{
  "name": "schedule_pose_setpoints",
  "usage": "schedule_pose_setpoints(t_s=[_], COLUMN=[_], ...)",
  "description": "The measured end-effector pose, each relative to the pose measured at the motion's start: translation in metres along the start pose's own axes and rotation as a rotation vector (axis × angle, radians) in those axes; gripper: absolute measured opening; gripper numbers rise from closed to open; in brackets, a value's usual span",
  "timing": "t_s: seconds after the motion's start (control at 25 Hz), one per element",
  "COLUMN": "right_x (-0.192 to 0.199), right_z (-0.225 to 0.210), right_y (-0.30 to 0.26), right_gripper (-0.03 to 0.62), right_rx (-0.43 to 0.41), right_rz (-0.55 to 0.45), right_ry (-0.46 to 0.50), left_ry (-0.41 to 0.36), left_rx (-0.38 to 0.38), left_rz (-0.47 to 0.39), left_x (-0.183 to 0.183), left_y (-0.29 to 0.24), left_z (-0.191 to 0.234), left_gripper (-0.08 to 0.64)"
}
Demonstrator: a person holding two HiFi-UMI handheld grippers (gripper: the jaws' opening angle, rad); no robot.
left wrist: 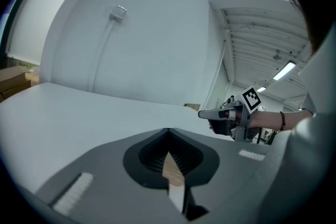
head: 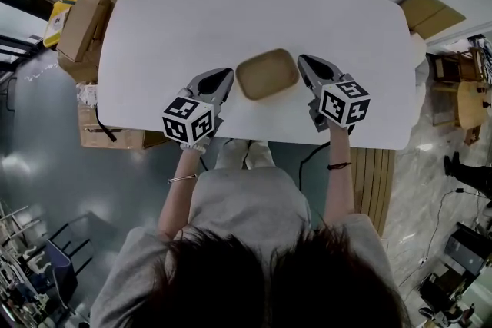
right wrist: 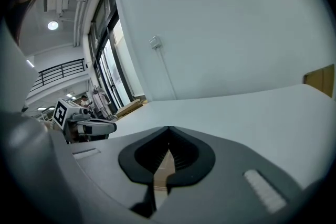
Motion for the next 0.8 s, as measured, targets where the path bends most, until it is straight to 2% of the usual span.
schedule_pose_setpoints(t_s=[0.52, 0.8], right_x=[0.014, 0.020], right_z=[-0.017, -0.023], right_y=[-0.023, -0.028], right_gripper=[0.014, 0.062], right_rx=[-0.043, -0.055], right_rz=[0.091, 0.117], right_ry=[-0.001, -0.016], left_ry=[0.050, 0.067], left_rx=[-0.058, -0.069], left_rz=[-0.014, -0.018], left_x=[0.009, 0.014], left_y=[0.000, -0.001], left_z=[0.013, 0.014], left_gripper=[-0.009, -0.009])
Point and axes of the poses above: the fingertips, and each gripper's own axes: y backward along the fingers, z to its left, x out of its underside, the point moved 7 cm from there along y, backward along the fingers, and after that the axes turned 13 degrees about y, right-handed, at the moved point
